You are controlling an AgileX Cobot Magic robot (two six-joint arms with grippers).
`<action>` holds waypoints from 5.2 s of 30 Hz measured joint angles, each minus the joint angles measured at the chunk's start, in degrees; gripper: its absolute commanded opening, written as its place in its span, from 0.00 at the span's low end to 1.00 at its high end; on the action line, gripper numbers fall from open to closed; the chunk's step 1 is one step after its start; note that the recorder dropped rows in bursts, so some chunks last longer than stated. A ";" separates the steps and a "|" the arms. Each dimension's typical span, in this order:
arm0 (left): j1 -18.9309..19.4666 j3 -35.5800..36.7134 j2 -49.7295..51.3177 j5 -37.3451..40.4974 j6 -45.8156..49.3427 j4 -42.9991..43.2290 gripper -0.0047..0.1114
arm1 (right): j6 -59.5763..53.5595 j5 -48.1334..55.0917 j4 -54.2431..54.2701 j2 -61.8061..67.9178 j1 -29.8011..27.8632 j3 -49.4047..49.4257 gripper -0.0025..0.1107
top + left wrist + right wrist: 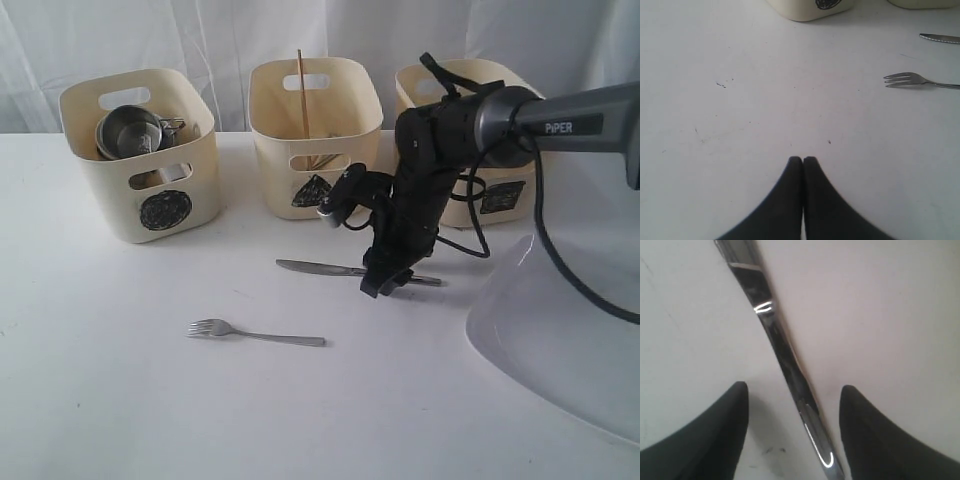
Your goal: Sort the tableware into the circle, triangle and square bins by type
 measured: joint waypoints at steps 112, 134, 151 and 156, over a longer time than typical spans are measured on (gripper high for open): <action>0.00 0.00 0.00 0.00 0.00 0.00 0.04 | 20.28 -68.57 19.95 -3.80 6.08 -0.16 0.25; 0.00 0.00 0.00 0.00 0.00 0.00 0.04 | 15.56 -18.92 19.58 -14.76 5.76 -1.81 0.02; 0.00 0.00 0.00 0.00 0.00 0.00 0.04 | -11.10 10.04 14.15 -9.91 18.46 0.53 0.46; 0.00 0.00 0.00 0.00 0.00 0.00 0.04 | -16.75 4.67 13.18 -6.07 20.75 0.53 0.48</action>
